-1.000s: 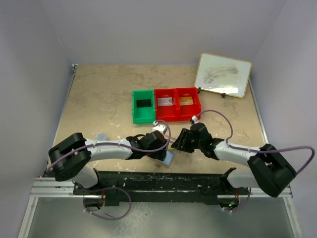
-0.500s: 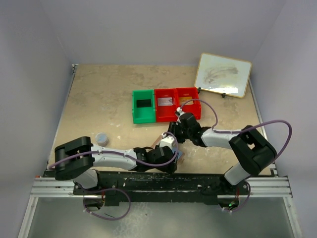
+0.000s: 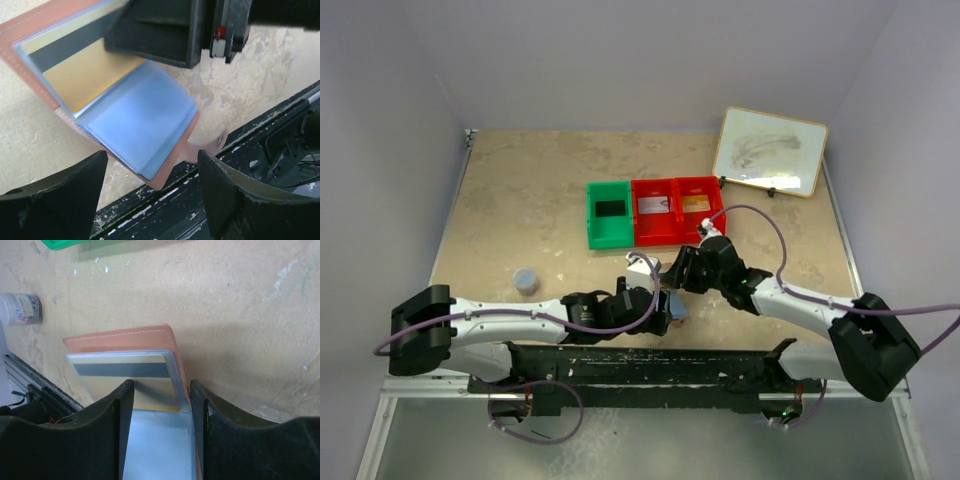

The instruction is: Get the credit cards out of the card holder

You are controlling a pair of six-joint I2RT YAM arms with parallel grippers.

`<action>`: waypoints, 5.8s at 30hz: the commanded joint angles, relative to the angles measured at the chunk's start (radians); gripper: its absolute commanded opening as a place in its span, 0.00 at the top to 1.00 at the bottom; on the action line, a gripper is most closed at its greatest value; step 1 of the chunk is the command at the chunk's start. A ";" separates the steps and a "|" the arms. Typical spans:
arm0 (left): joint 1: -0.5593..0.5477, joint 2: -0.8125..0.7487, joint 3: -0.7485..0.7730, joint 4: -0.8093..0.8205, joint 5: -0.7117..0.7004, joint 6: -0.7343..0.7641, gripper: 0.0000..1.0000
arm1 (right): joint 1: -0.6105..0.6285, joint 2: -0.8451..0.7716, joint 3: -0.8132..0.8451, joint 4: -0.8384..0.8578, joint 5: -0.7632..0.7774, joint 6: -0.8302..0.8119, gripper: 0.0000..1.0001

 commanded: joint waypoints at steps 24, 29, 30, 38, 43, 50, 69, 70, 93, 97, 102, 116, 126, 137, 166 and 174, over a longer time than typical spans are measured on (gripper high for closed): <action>0.036 0.010 0.049 -0.130 -0.085 0.009 0.29 | 0.101 0.328 0.212 -0.051 -0.019 -0.091 0.48; 0.038 -0.119 0.027 -0.248 -0.281 -0.103 0.29 | 0.189 0.441 0.341 -0.061 -0.027 -0.134 0.50; 0.038 -0.143 0.022 -0.278 -0.316 -0.134 0.29 | 0.191 0.446 0.348 -0.060 -0.026 -0.130 0.51; 0.038 -0.289 -0.076 -0.341 -0.357 -0.224 0.31 | 0.188 0.312 0.342 -0.142 0.030 -0.083 0.50; 0.037 -0.278 -0.099 -0.296 -0.299 -0.236 0.33 | 0.183 0.232 0.287 -0.155 0.064 -0.047 0.51; 0.038 -0.147 -0.083 -0.223 -0.235 -0.266 0.38 | 0.181 0.186 0.177 -0.096 -0.026 -0.046 0.56; 0.039 0.039 -0.031 -0.139 -0.152 -0.266 0.59 | 0.171 0.187 -0.022 0.129 -0.079 0.064 0.63; 0.039 0.041 -0.033 -0.120 -0.141 -0.255 0.59 | 0.164 0.190 -0.028 0.136 -0.086 0.063 0.64; 0.095 0.133 -0.021 0.013 -0.029 -0.205 0.82 | 0.141 0.112 -0.007 0.008 -0.014 0.056 0.66; 0.097 0.162 -0.007 -0.027 -0.053 -0.218 0.85 | 0.141 0.107 -0.007 -0.007 -0.006 0.052 0.66; 0.098 0.208 -0.005 -0.076 -0.059 -0.245 0.97 | 0.141 0.105 0.000 -0.019 -0.003 0.053 0.65; 0.098 0.139 -0.046 -0.108 -0.068 -0.250 1.00 | 0.139 0.138 0.008 -0.009 -0.019 0.043 0.66; 0.098 0.171 -0.026 -0.093 -0.055 -0.238 1.00 | 0.140 0.120 0.006 -0.002 -0.020 0.043 0.64; 0.098 0.234 -0.012 -0.103 -0.046 -0.239 1.00 | 0.139 0.139 0.017 -0.043 -0.008 0.015 0.63; 0.096 0.216 -0.010 -0.129 -0.083 -0.220 1.00 | 0.023 0.028 -0.155 0.239 -0.280 0.020 1.00; 0.096 0.217 -0.004 -0.135 -0.084 -0.214 1.00 | 0.020 0.071 -0.117 0.168 -0.222 -0.008 0.77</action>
